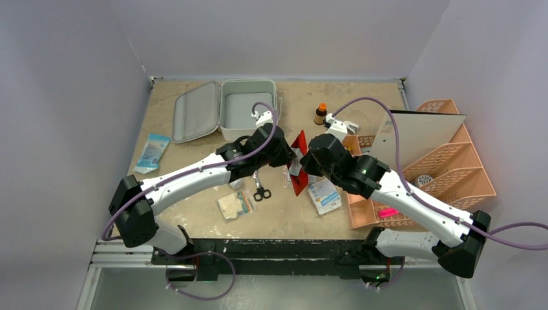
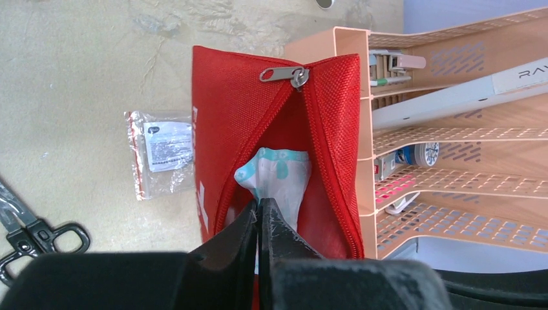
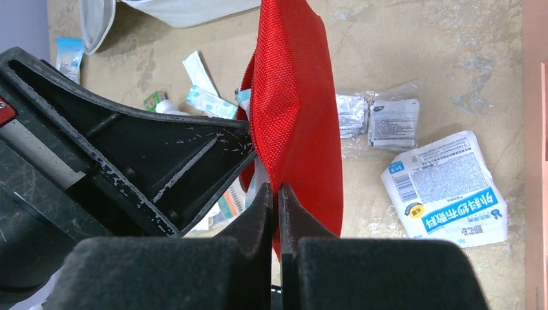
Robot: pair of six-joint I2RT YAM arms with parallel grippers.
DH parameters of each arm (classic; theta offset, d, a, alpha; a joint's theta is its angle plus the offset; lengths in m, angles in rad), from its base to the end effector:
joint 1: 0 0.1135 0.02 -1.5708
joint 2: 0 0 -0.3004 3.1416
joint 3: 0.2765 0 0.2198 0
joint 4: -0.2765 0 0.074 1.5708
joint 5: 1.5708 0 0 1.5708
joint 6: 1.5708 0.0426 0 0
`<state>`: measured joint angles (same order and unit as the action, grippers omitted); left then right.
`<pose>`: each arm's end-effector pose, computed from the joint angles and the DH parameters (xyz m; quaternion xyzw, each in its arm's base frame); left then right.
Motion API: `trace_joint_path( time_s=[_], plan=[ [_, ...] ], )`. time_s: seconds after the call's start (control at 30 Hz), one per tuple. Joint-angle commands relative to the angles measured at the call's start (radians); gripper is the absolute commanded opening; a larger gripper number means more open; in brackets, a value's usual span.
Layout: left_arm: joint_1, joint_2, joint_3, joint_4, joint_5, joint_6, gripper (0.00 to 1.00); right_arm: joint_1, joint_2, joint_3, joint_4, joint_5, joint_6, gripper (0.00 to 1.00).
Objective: Organize the medicine kit
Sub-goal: Place the medical item at the medicine pouch.
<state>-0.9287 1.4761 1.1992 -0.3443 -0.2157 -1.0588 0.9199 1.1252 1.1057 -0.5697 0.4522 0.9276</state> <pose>0.1902 -0.2391 0.3452 -0.1066 0.8791 -0.3287 0.3282 0.1339 0.1450 0.3780 0.1090 0.8591 0.2473 0.4347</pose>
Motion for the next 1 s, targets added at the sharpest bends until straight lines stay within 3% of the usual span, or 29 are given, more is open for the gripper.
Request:
trace_joint_path(
  time_s=[0.0,0.13,0.43,0.63,0.77,0.97],
  plan=[
    [0.007,-0.017,0.034,0.065,0.031,-0.011,0.00,0.003,-0.002,-0.003,0.023,0.016,0.023,0.00],
    [0.010,-0.003,0.036,0.068,0.058,-0.012,0.03,0.003,0.006,0.000,0.025,0.016,0.021,0.00],
    [0.011,-0.027,0.053,-0.012,0.096,0.039,0.30,0.002,-0.008,-0.001,-0.014,0.045,0.001,0.00],
    [0.013,-0.051,0.126,-0.165,0.042,0.151,0.33,0.003,-0.015,0.009,-0.033,0.073,-0.026,0.00],
    [0.031,-0.062,0.168,-0.288,-0.070,0.246,0.35,0.002,-0.033,0.006,-0.044,0.093,-0.040,0.00],
    [0.176,-0.084,0.162,-0.352,-0.033,0.334,0.38,0.002,-0.058,-0.003,-0.051,0.100,-0.054,0.00]
  ],
)
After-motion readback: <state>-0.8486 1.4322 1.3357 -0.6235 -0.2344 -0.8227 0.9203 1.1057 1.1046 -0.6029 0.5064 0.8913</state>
